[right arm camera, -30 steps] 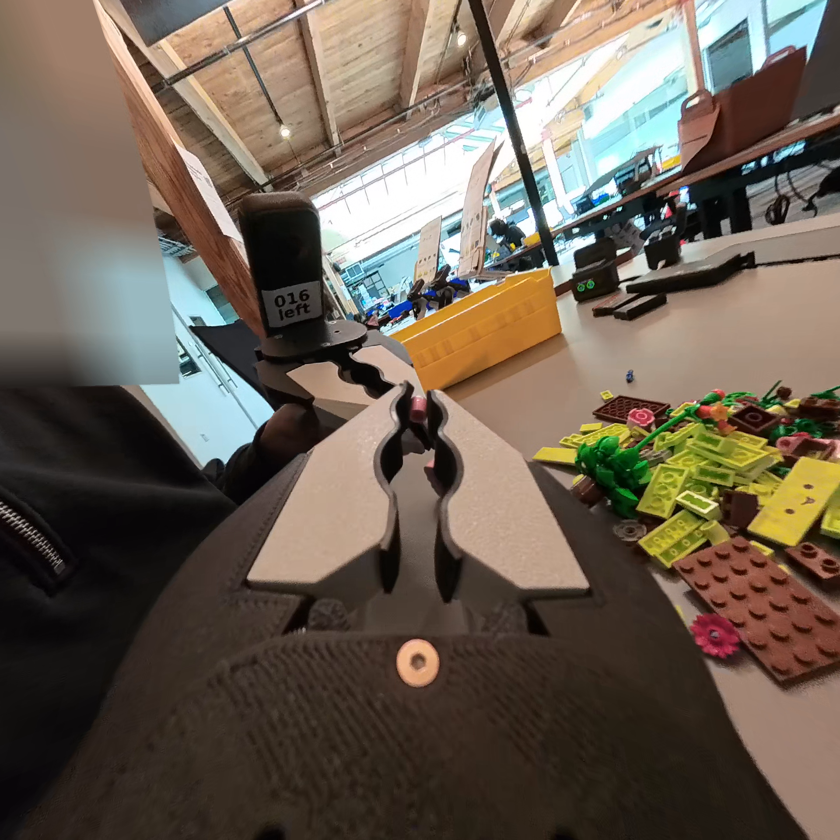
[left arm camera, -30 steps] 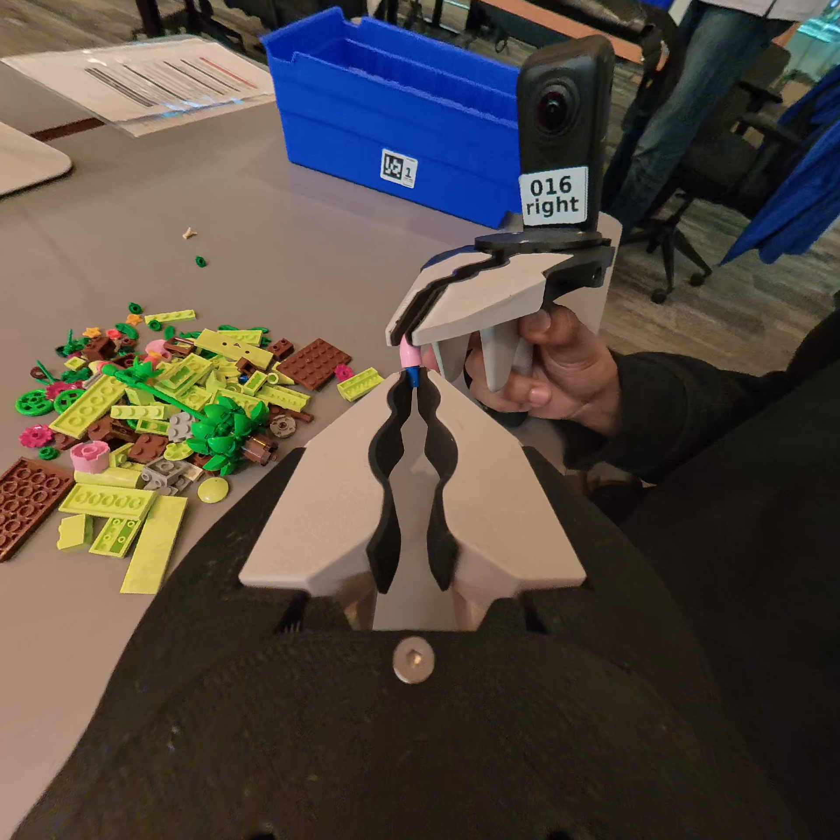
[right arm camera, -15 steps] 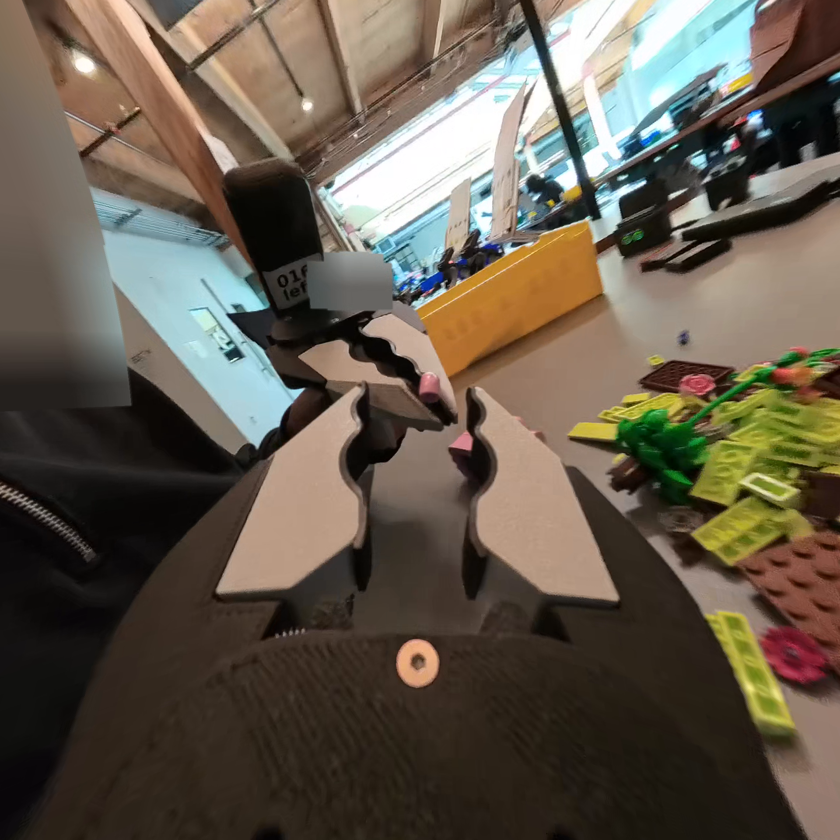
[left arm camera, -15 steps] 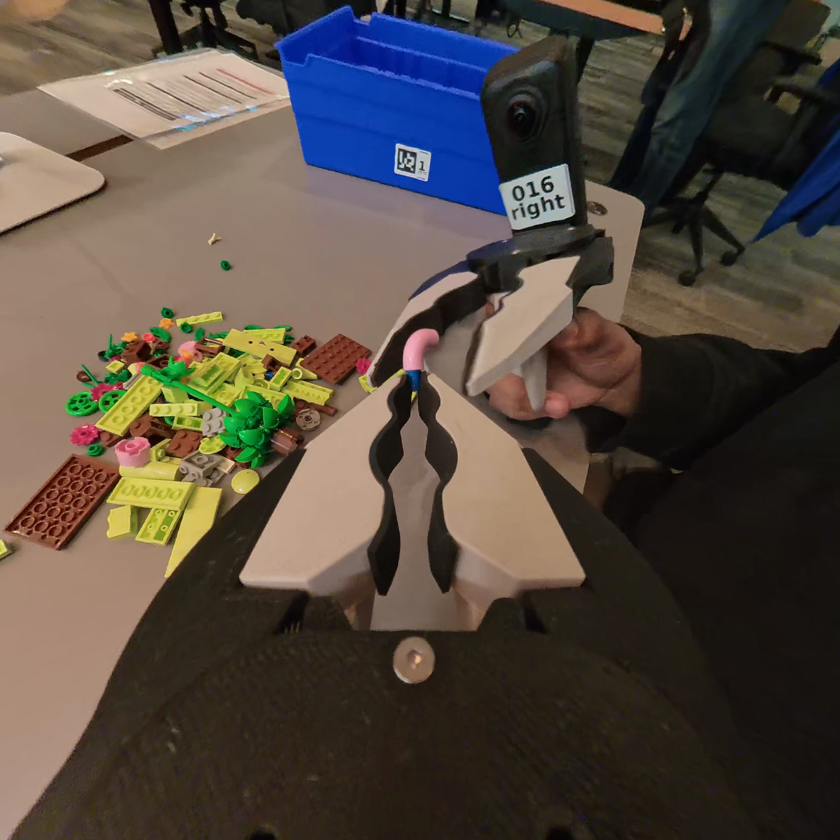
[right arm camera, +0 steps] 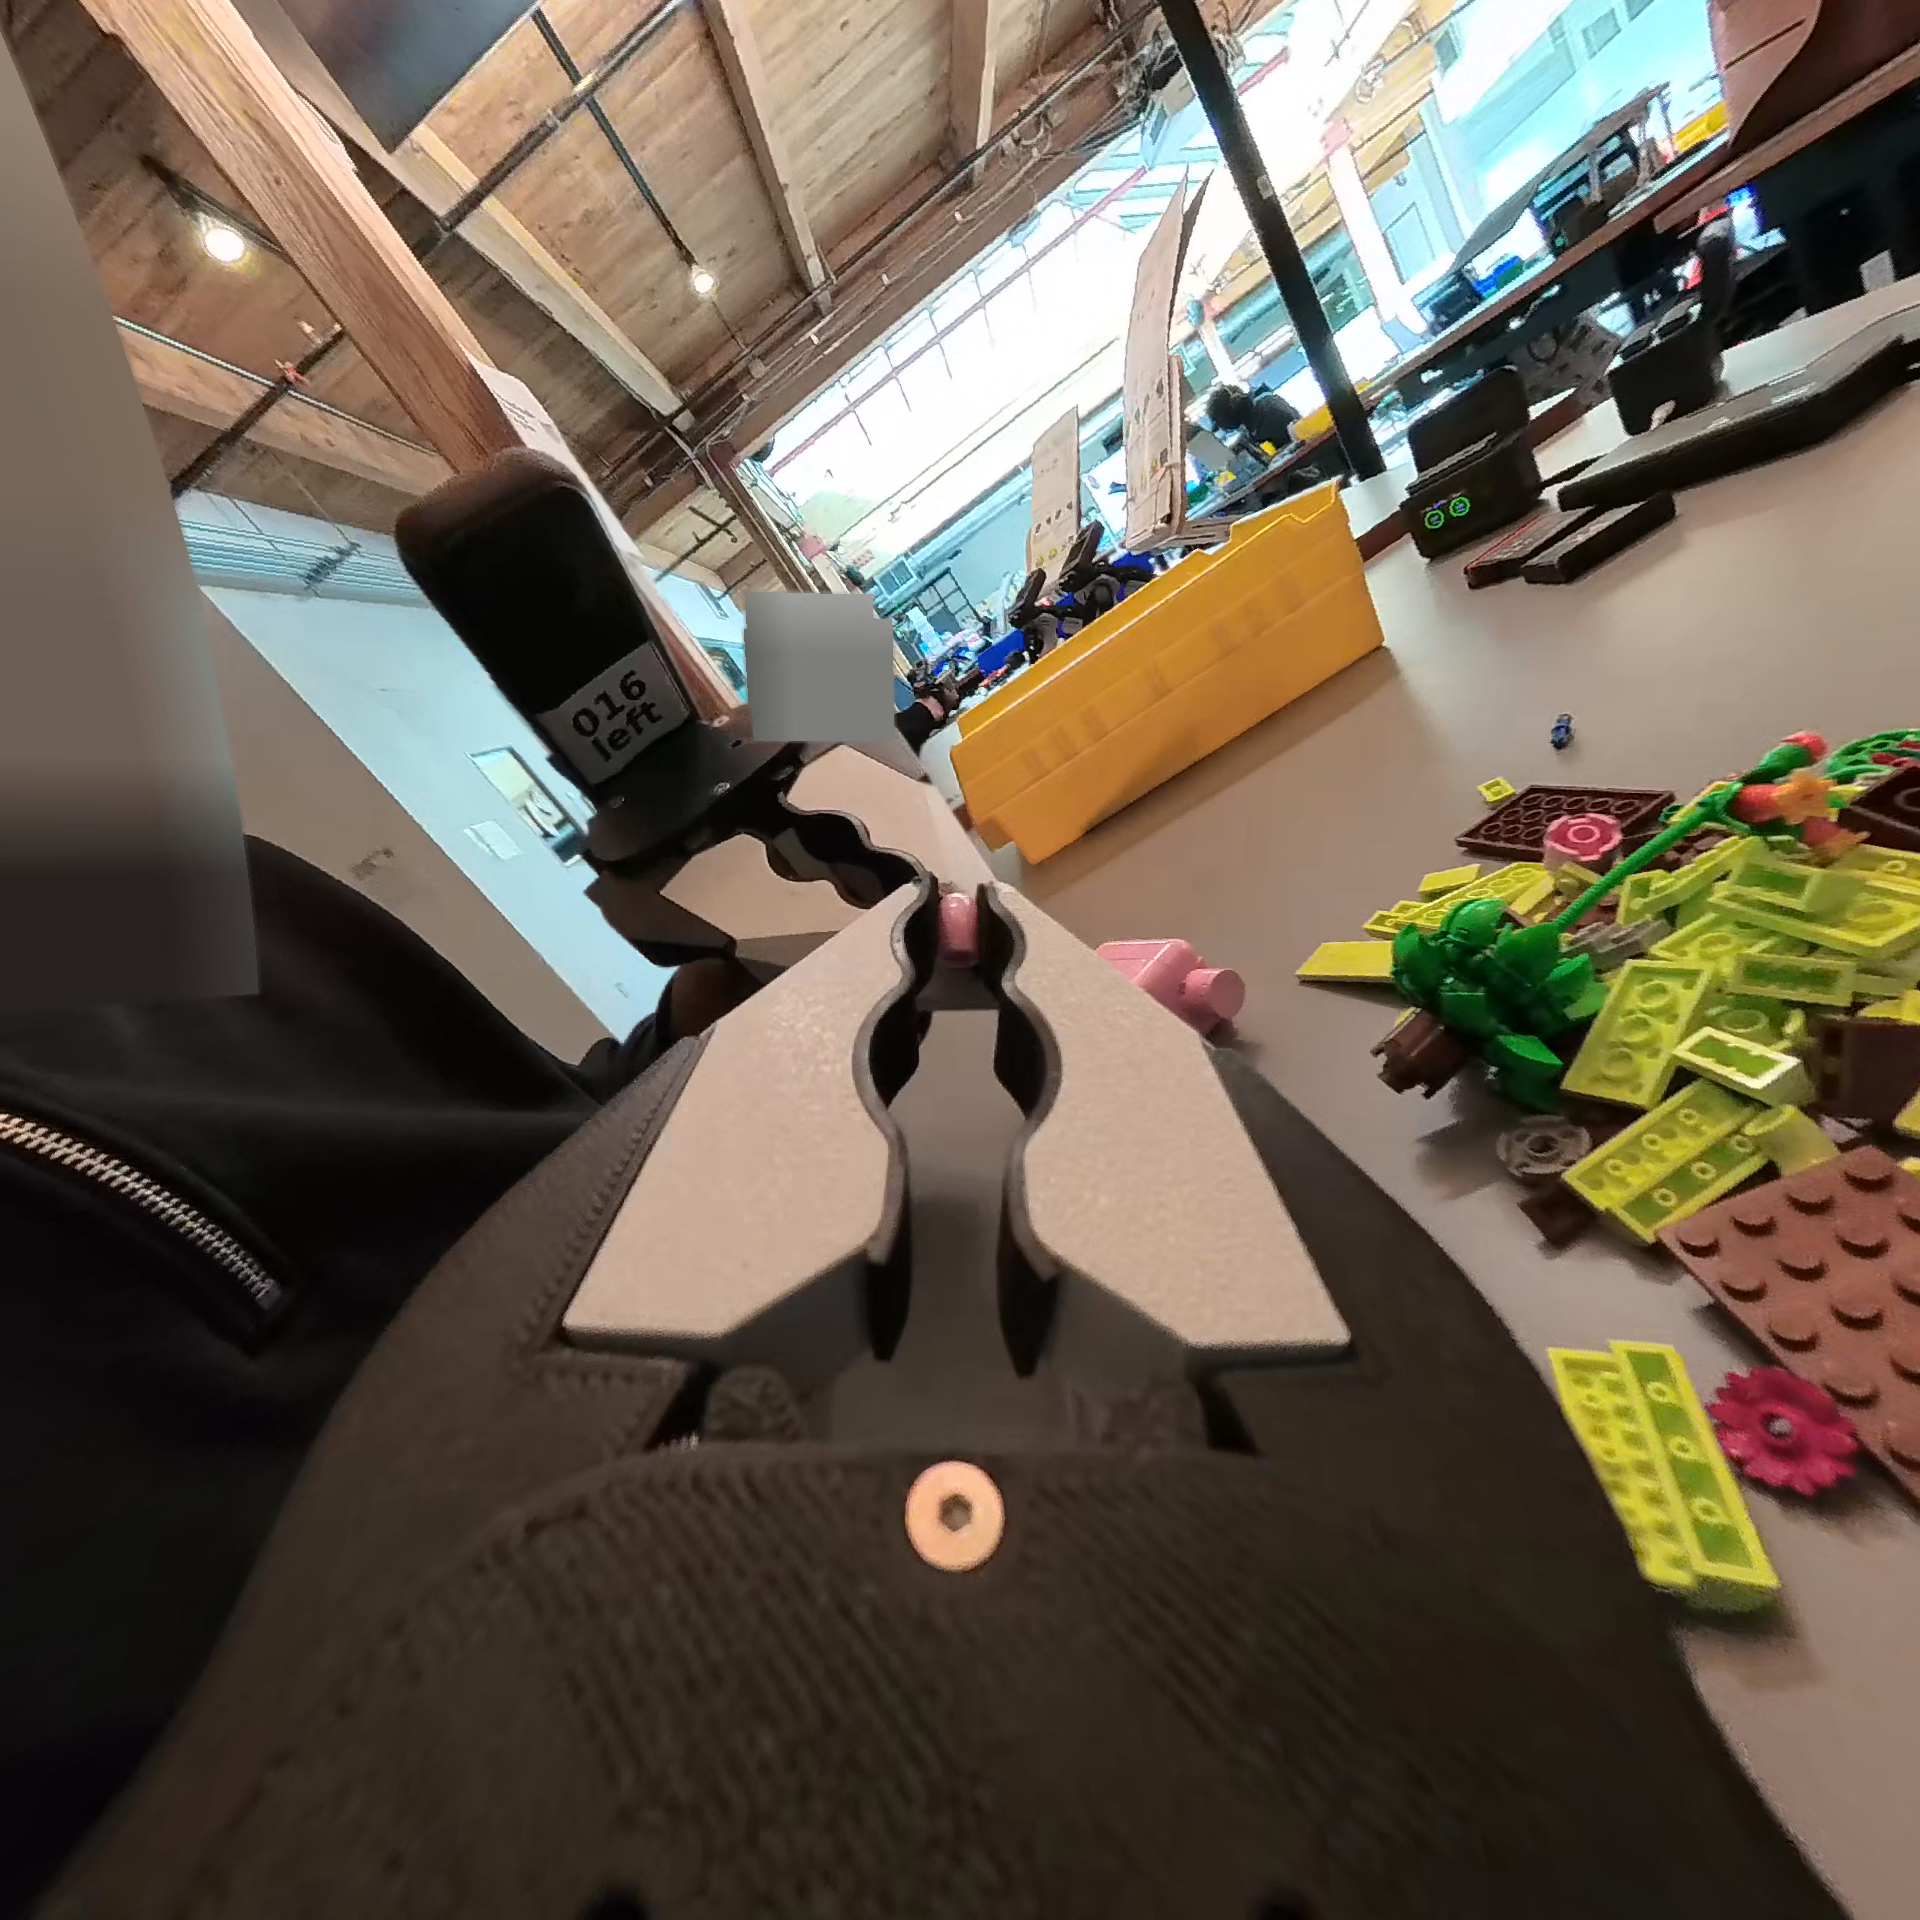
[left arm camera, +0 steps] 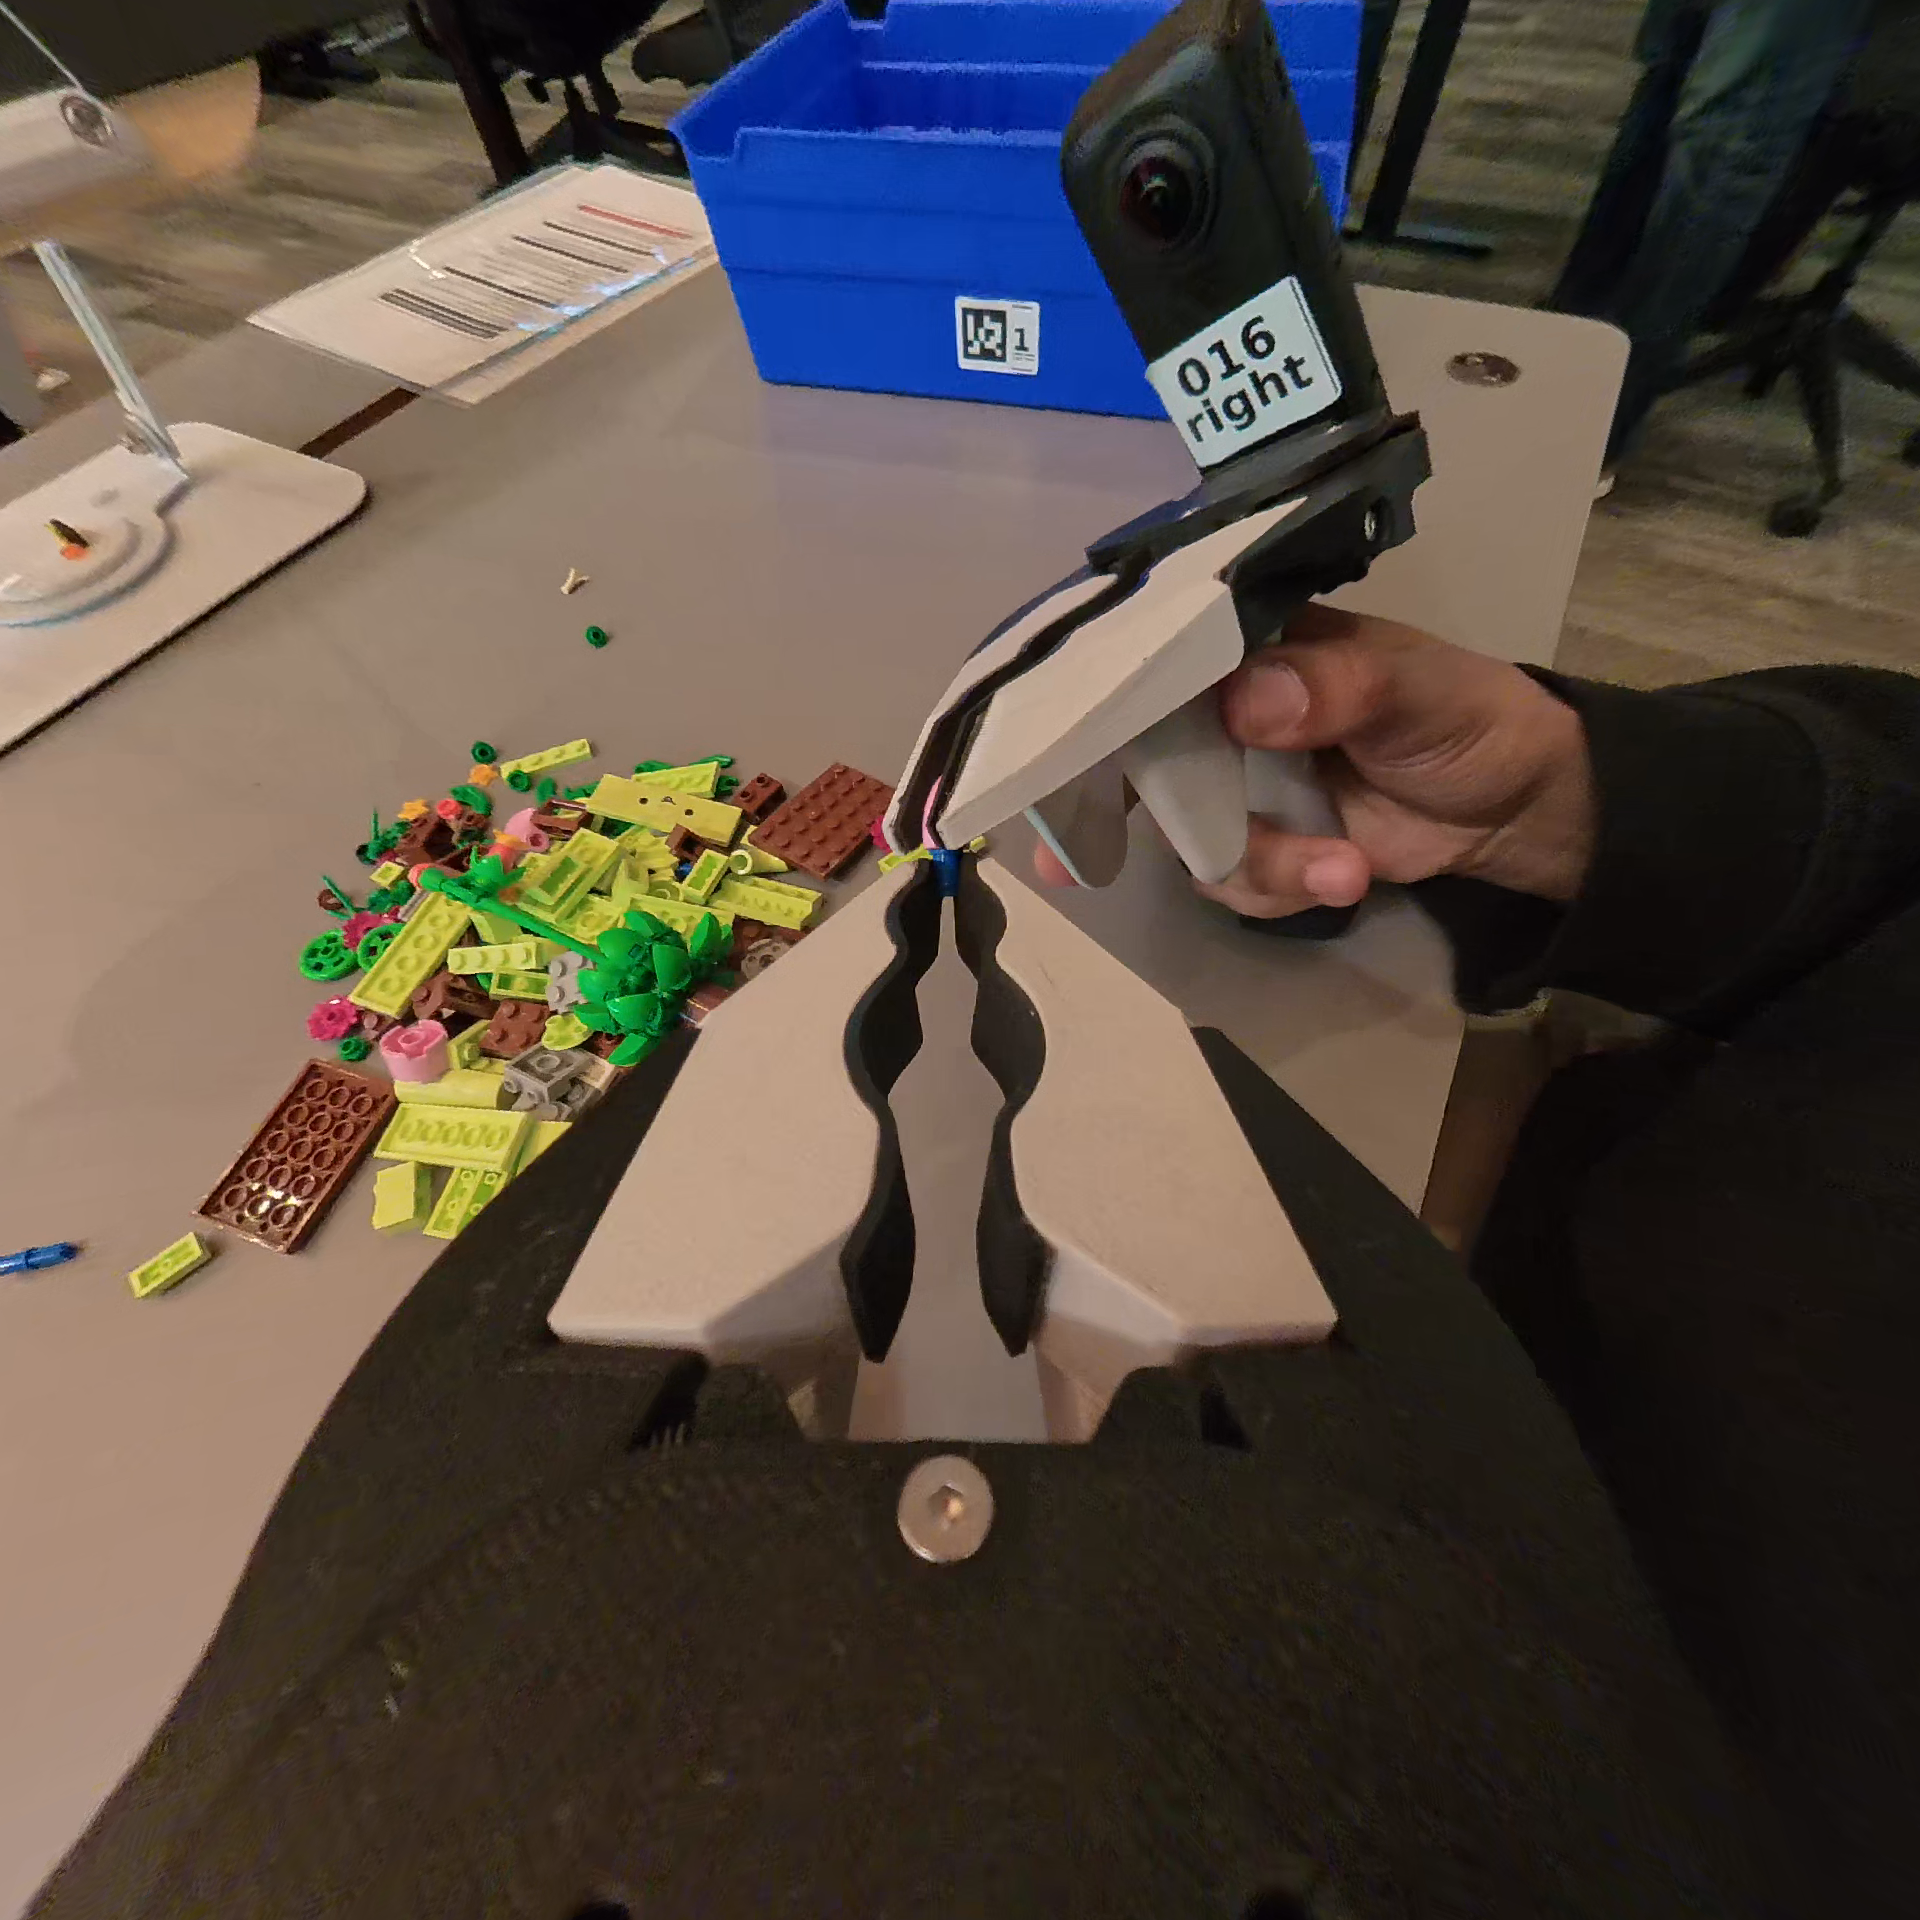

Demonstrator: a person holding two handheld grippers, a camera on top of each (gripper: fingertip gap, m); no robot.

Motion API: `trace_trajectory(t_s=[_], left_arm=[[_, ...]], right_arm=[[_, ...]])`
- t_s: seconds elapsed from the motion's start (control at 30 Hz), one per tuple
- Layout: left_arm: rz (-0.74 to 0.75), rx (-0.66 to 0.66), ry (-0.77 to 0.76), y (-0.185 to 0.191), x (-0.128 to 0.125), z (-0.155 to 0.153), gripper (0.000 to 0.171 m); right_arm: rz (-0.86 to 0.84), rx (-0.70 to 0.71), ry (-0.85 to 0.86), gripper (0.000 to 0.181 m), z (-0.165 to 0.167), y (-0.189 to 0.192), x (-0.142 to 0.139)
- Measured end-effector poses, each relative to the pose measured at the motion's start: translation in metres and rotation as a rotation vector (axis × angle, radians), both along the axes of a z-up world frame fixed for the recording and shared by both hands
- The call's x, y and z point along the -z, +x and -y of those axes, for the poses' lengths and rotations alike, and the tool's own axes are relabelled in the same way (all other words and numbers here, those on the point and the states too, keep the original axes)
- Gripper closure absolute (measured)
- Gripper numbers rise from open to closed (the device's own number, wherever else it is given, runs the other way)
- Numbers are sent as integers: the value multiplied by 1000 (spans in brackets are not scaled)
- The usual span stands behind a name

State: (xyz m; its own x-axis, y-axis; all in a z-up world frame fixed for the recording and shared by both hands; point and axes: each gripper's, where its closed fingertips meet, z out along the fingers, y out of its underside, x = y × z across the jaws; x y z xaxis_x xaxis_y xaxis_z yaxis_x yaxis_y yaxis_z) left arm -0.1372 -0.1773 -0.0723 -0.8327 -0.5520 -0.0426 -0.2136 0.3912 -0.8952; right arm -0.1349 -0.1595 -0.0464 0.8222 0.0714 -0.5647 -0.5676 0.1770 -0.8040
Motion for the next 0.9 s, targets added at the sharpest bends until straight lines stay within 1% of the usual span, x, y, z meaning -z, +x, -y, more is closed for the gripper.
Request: trace_trajectory(t_s=[0.13,0.23,0.3,0.37,0.43,0.5,0.6,0.7,0.83,0.9], left_arm=[[25,-17,20,3,1,-1,169],[16,-15,14,2,2,0,169],[0,-20,-31,3,0,2,168],[-16,-32,-80,3,-3,6,168],[-6,-55,-58,6,-1,5,167],[-20,-63,-71,7,-3,6,168],[-98,-32,-164,3,-8,8,168],[-206,31,-286,-3,-15,11,168],[-398,138,-477,-13,-24,14,168],[-528,225,-592,-20,-31,15,167]], right_arm=[[-27,-5,2,176,-1,1,1],[-25,-2,1,177,-1,1,1],[-29,7,5,178,1,2,1],[-46,8,39,178,4,4,-3],[-84,21,64,178,5,7,-3],[-109,29,100,178,6,9,-5],[-126,18,140,178,6,8,-9],[-129,-3,181,178,7,5,-14],[-140,-46,244,179,8,-1,-21],[-136,-74,270,179,9,-4,-25]])
